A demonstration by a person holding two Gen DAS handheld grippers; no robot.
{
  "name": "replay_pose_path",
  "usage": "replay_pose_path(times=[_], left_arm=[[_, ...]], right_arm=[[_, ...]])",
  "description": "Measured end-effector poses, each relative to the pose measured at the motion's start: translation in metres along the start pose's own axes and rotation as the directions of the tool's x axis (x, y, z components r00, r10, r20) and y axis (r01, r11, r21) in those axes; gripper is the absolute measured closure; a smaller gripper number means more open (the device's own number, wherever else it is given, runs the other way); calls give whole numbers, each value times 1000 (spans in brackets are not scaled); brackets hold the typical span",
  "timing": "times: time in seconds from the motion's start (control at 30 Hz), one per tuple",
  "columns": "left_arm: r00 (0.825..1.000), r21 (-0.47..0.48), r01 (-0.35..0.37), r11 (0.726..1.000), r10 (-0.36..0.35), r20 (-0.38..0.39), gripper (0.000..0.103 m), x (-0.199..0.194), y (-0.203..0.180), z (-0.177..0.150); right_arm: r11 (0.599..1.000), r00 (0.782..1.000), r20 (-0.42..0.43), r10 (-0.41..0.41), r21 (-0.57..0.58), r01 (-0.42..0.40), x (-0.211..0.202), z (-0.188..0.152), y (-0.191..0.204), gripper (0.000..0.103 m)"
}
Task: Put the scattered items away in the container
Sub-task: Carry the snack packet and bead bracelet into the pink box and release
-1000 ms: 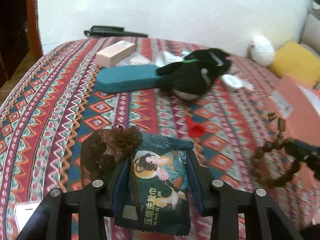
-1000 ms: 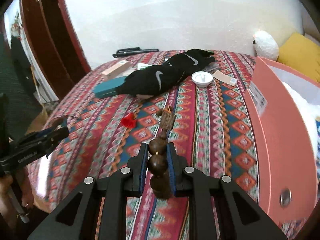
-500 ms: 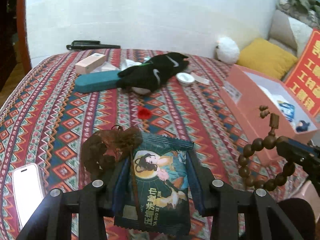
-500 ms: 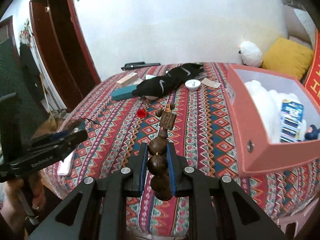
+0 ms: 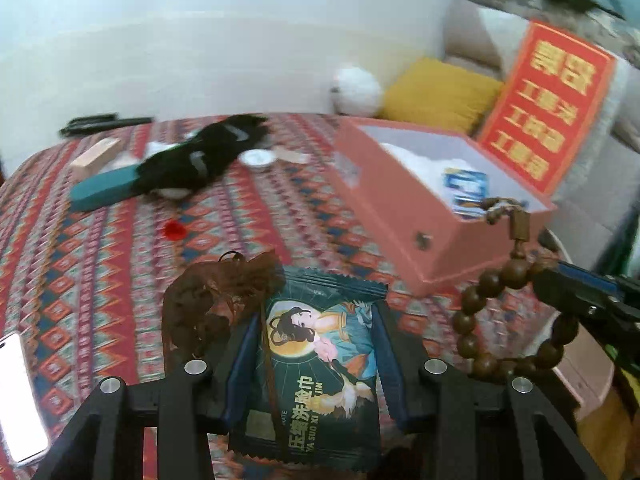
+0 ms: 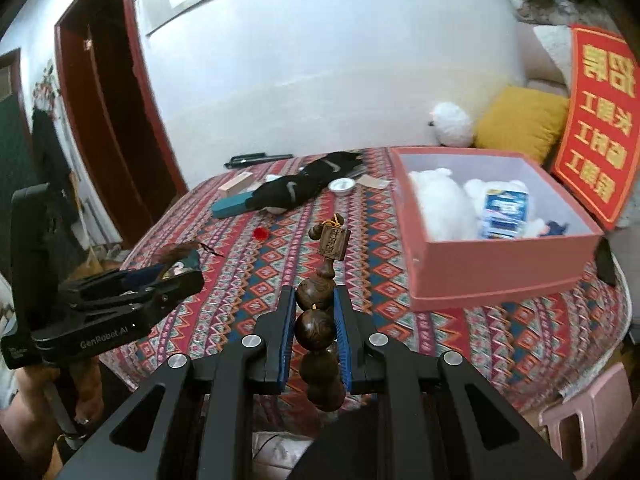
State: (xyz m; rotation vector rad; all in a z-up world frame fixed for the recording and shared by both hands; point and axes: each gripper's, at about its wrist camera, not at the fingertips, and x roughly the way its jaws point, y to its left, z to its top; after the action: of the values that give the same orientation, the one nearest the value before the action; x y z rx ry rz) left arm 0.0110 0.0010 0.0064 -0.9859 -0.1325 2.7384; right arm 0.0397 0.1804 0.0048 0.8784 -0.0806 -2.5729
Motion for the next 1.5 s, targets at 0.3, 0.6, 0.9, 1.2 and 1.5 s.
replay_pose_path(times=[0.3,0.6,0.9,1.2,1.5], left_arm=[[992,127,123,984,-125,2,57,22,-85,35],[981,218,185,958,-193,15,57,78,-159,121],[979,265,200,943,-203,-16,57,178,-207,192],[994,217,105,971,-105,-12,26,281,-219,224],[998,201,46,979,-52,22,5,283,-203,215]], right_arm=[[991,990,56,-128,44,125,-38,17,-60,83],[972,965,122,-234,69,226,-47,65,-128,83],[949,946,110,-306,119,293,13,130,-224,83],[889,901,30,-433,179,421,99,152,-299,31],[875,886,18,-463,168,454,116,145,-291,13]])
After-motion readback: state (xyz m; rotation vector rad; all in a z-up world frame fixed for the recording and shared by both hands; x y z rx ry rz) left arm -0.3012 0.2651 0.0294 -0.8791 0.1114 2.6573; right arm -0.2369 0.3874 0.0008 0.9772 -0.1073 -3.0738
